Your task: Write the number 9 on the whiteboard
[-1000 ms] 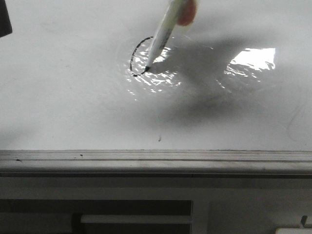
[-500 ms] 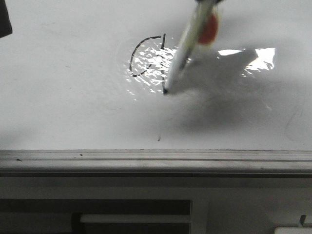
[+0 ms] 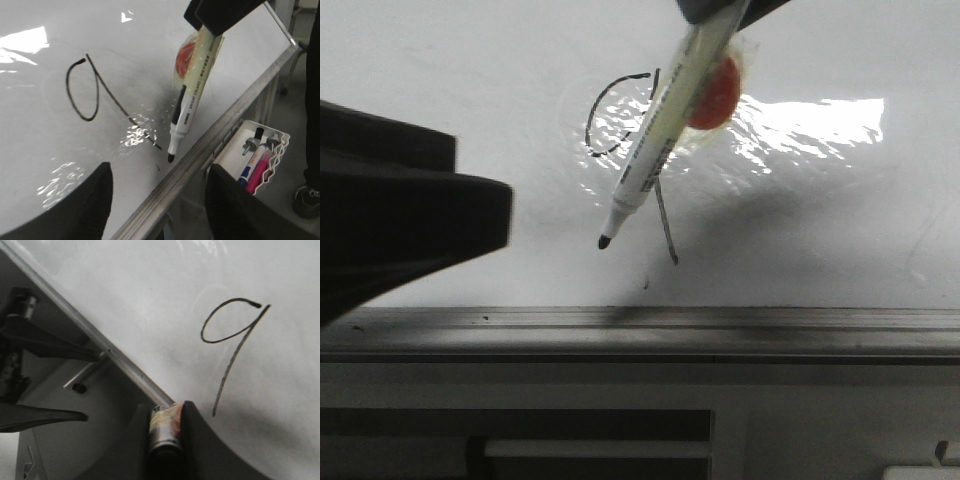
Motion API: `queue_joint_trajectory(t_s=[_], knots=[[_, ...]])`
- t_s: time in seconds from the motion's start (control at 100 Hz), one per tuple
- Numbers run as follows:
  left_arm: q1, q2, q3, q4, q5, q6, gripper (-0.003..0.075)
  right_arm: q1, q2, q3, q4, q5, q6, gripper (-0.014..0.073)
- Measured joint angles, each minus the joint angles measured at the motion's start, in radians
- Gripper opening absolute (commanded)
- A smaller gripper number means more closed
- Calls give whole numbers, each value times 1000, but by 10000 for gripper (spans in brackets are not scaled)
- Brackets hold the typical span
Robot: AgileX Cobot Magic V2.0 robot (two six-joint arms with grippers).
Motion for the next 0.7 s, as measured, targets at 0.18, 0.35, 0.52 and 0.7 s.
queue_joint_trajectory(t_s=[0.18, 0.35, 0.52, 0.7], knots=[[0, 131, -75, 106, -33, 1, 387, 38, 0, 0, 9, 2, 24, -61], [0, 190, -84, 115, -126, 1, 383, 52, 8, 0, 25, 4, 32, -61], [0, 216, -86, 119, -139, -4, 206, 55, 30, 0, 50, -11, 34, -61], [0, 221, -86, 125, -141, -8, -19, 57, 40, 0, 56, -20, 36, -61]])
